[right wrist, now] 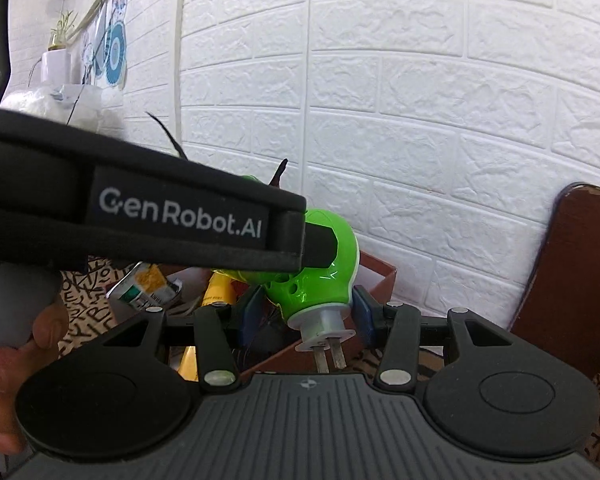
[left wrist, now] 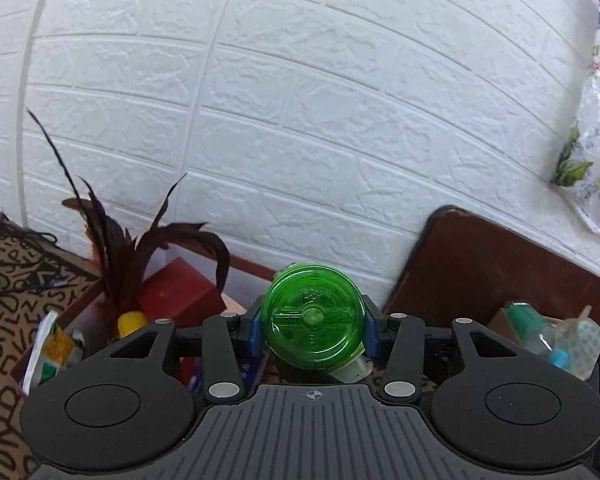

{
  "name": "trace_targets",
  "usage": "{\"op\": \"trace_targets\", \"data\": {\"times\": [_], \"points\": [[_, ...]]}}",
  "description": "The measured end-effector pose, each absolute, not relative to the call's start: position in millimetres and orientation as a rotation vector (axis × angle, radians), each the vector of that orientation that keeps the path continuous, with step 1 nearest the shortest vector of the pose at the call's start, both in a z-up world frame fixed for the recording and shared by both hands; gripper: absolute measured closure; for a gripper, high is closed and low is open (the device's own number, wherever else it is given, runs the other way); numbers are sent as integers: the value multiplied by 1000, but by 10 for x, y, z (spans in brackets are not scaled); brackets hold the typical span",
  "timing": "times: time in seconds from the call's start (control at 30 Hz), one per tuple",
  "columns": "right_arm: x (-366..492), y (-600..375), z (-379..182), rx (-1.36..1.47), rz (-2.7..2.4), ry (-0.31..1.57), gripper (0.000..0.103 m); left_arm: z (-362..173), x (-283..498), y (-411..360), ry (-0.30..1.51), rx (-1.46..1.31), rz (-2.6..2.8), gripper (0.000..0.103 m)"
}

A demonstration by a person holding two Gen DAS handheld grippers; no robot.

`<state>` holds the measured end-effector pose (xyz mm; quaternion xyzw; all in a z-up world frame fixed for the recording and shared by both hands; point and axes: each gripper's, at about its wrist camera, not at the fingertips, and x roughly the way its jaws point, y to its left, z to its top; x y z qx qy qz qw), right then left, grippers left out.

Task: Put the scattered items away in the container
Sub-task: 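Lift the green device with the left gripper into the brown box and open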

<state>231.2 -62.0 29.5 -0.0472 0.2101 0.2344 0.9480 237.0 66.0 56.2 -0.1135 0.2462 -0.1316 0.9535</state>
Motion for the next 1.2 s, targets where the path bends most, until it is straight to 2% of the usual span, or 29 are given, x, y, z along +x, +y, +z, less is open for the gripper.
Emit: {"op": "trace_targets", "data": {"times": [0.63,1.03,1.07,1.1,1.13,1.17,1.2], "points": [[3272,-487,-1,-40,492,452,50,290,3377,722,517,-205,-242,55],[3548,-472,-244,1,504,490,50,-13,3737,799,566,-207,-211,56],[3551,-468,-256,0,510,489,49,-26,3751,813,572,-212,-207,54],[3550,-465,-264,-1,515,489,48,-40,3763,826,574,-215,-204,43],[3541,-462,-270,-3,519,485,45,-50,3757,837,569,-218,-198,38],[3523,-462,-266,-3,517,473,31,-55,3730,846,552,-222,-189,29],[3499,-469,-252,-2,501,454,22,-41,3690,849,527,-223,-184,14]]}}
